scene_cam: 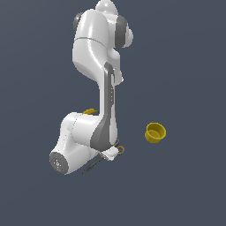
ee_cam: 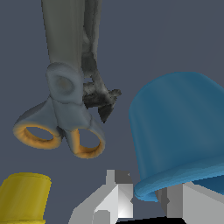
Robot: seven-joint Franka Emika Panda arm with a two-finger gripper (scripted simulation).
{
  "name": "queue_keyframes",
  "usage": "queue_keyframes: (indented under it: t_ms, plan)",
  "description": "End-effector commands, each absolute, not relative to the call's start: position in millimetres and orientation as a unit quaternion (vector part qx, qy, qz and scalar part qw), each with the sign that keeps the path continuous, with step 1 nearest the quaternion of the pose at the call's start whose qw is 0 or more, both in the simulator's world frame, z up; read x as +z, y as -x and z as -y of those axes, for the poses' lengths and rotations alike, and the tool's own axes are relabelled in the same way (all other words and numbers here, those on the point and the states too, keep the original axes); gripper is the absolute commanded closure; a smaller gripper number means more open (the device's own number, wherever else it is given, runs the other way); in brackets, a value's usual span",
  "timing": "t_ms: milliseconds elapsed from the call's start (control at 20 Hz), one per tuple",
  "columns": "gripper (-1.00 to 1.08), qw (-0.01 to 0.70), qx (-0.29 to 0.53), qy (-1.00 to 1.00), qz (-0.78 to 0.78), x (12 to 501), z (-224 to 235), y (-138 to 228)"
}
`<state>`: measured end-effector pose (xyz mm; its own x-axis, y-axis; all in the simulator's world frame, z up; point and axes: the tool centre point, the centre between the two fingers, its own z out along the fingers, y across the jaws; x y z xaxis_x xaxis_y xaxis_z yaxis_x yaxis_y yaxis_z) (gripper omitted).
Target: Pick up a designated object from a clutter of objects.
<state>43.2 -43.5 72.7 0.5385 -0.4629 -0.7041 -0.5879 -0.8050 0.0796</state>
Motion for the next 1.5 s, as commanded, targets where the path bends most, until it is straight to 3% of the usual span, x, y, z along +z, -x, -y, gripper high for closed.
queue_keyframes:
  t_ms: [0,700,1450]
  plan:
    - [1.08,0.084,0.375,0.873,-0.301,72.7,43.4,-43.0]
    - [1.08,0.084,0.375,0.873,-0.301,113.4,44.3,-23.1]
    - [1.08,0.084,0.375,0.873,-0.301,243.1,47.6,38.5]
